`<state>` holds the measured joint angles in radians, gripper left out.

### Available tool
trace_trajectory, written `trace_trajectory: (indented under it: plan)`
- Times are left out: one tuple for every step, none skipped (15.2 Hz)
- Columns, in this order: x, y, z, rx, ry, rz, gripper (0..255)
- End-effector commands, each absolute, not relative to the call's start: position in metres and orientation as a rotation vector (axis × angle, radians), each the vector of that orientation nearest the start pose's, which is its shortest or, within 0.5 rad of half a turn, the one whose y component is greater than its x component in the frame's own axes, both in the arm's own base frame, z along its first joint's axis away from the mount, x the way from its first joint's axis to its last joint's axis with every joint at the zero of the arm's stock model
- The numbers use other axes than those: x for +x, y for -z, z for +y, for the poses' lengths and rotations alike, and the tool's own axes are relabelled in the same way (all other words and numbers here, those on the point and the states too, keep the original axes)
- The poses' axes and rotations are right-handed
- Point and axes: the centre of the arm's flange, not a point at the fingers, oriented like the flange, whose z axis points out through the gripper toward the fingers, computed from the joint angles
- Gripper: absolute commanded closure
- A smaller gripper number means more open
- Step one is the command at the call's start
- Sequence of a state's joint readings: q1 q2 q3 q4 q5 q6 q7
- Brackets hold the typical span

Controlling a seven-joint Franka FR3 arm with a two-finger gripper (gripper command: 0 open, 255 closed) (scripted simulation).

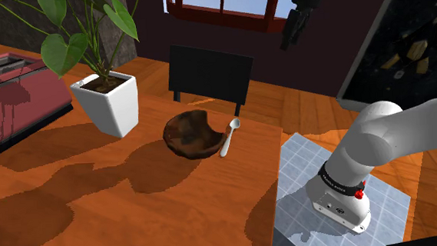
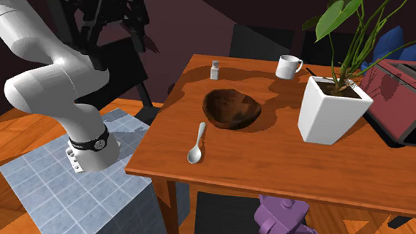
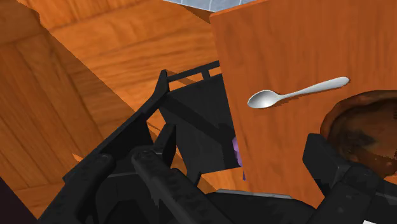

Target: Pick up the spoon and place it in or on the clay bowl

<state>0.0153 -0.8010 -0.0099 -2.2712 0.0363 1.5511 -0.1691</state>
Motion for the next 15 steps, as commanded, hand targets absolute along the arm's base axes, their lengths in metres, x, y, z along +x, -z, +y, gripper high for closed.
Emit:
trace_trajectory:
  plan:
    - [0.301, -0.633, 0.004, -3.090, 0.131, -0.278, 0]
    - [0.307, -0.622, 0.009, -3.090, 0.113, -0.296, 0]
    - [0.314, -0.611, 0.014, -3.091, 0.096, -0.314, 0]
    - [0.320, -0.599, 0.019, -3.091, 0.078, -0.332, 0]
    - [0.326, -0.588, 0.024, -3.091, 0.061, -0.350, 0]
    - [0.332, -0.576, 0.029, -3.091, 0.044, -0.368, 0]
    - [0.338, -0.565, 0.034, -3.090, 0.026, -0.386, 0]
    - [0.344, -0.553, 0.039, -3.090, 0.009, -0.405, 0]
    - [0.349, -0.541, 0.044, -3.089, -0.009, -0.423, 0]
    - [0.354, -0.529, 0.049, -3.088, -0.026, -0.441, 0]
    - [0.359, -0.517, 0.054, -3.087, -0.044, -0.459, 0]
    - [0.364, -0.505, 0.059, -3.085, -0.061, -0.477, 0]
    - [0.369, -0.493, 0.064, -3.084, -0.079, -0.495, 0]
    - [0.374, -0.481, 0.069, -3.082, -0.096, -0.513, 0]
    - [0.378, -0.469, 0.074, -3.080, -0.114, -0.531, 0]
